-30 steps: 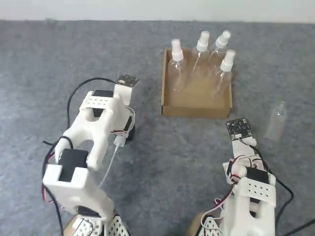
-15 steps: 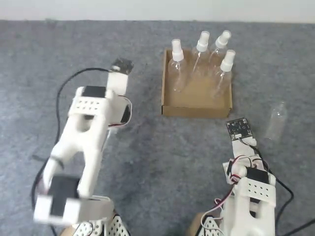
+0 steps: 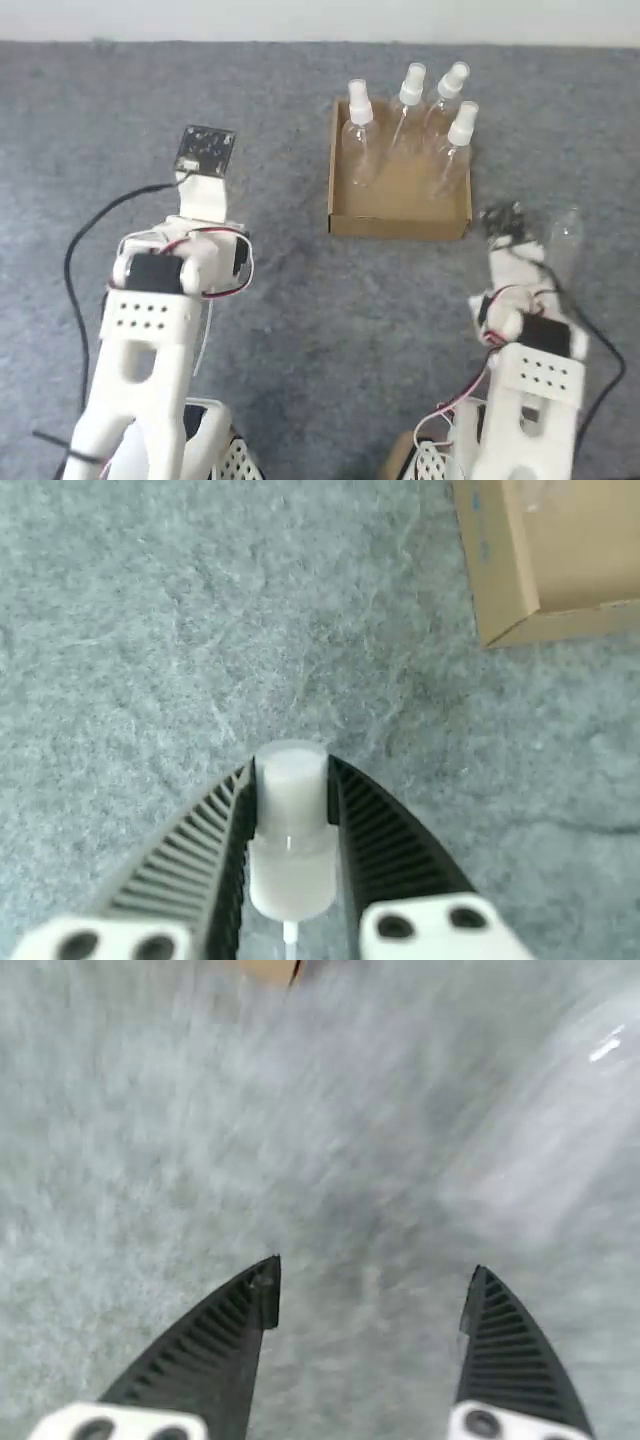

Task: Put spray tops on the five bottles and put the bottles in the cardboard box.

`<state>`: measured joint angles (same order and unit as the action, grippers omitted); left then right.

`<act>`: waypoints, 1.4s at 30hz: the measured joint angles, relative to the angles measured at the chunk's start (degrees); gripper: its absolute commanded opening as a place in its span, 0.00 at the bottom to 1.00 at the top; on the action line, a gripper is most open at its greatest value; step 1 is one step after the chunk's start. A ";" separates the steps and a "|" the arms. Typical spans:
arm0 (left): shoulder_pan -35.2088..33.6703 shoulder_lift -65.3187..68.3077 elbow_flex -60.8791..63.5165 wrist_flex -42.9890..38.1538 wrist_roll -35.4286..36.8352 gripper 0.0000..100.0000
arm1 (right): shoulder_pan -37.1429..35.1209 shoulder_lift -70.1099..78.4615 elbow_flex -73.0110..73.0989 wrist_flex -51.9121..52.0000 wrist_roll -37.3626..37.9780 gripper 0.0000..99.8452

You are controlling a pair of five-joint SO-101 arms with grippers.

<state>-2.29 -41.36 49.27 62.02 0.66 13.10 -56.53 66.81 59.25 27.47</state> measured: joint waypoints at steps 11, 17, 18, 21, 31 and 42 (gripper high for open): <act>-3.43 -2.99 8.70 -9.05 0.18 0.01 | 13.71 31.91 -38.51 5.71 -4.13 0.25; -3.08 -2.99 8.70 -9.05 0.44 0.01 | 14.07 58.46 -60.22 9.41 -10.46 0.25; -3.08 -2.99 8.70 -9.05 0.18 0.01 | 14.07 61.98 -63.30 9.85 -11.78 0.25; -3.08 -2.99 8.70 -9.05 0.18 0.01 | 14.07 71.30 -71.21 10.29 -15.38 0.25; -3.08 -2.99 8.70 -9.05 0.18 0.01 | 10.73 90.20 -86.42 11.96 -19.69 0.25; -3.08 -2.99 8.70 -9.05 0.18 0.01 | 10.29 97.23 -90.29 14.07 -25.14 0.14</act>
<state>-5.36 -44.35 57.98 52.97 0.84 23.38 40.70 -23.47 73.32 2.33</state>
